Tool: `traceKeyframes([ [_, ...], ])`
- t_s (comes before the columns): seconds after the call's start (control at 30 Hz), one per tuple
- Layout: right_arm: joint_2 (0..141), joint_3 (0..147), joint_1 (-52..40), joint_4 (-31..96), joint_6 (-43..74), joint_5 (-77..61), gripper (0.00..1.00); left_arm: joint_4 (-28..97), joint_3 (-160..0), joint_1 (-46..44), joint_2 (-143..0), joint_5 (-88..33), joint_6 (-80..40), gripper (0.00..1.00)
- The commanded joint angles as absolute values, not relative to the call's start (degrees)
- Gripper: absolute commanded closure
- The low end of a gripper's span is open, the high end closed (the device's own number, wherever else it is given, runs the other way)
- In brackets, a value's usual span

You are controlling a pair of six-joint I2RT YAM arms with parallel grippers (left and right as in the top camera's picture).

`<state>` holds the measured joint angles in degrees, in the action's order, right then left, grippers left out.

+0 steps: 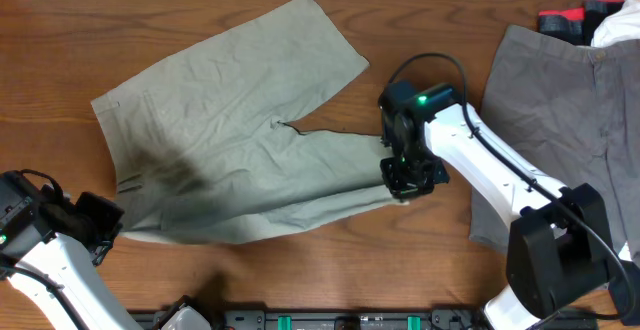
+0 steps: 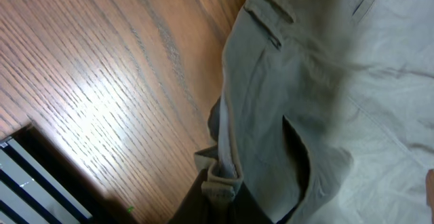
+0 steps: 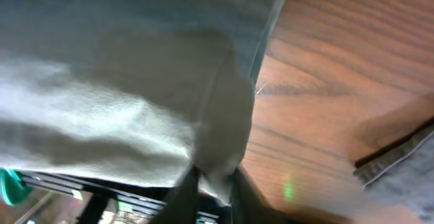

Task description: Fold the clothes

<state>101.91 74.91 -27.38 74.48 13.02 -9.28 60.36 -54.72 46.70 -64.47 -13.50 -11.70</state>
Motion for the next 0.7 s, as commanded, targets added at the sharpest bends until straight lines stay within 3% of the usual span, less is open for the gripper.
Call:
traceKeyframes([
  [0.0, 100.8, 74.8, -27.8, 74.3, 11.5, -9.4, 0.74, 60.6, -55.6, 46.5, -64.6, -12.8, -11.2, 0.79],
  [0.1, 100.8, 74.8, -27.7, 73.8, 11.5, -9.2, 0.54, 60.6, -55.6, 46.5, -64.6, -12.8, -11.2, 0.66],
  [0.23, 100.8, 74.8, -27.7, 71.1, 11.5, -9.2, 0.47, 60.6, -55.6, 46.5, -64.6, -12.8, -11.2, 0.51],
  [0.33, 100.8, 74.8, -27.7, 66.5, 11.5, -9.2, 0.46, 60.3, -55.6, 46.5, -64.6, -12.8, -11.2, 0.47],
  [0.4, 100.8, 74.8, -27.7, 62.5, 11.7, -9.5, 0.57, 59.7, -55.6, 46.5, -64.7, -13.0, -11.2, 0.47],
  [0.5, 100.8, 74.8, -27.7, 53.4, 12.9, -11.0, 0.78, 59.1, -55.6, 46.5, -65.0, -14.5, -11.2, 0.73],
  [0.57, 100.8, 74.8, -27.6, 45.6, 13.6, -11.4, 0.78, 59.0, -55.6, 46.5, -65.3, -15.2, -11.2, 0.87],
  [0.67, 101.5, 74.8, -27.2, 33.1, 13.6, -12.1, 0.81, 58.6, -55.6, 46.5, -65.6, -16.4, -11.2, 0.94],
])
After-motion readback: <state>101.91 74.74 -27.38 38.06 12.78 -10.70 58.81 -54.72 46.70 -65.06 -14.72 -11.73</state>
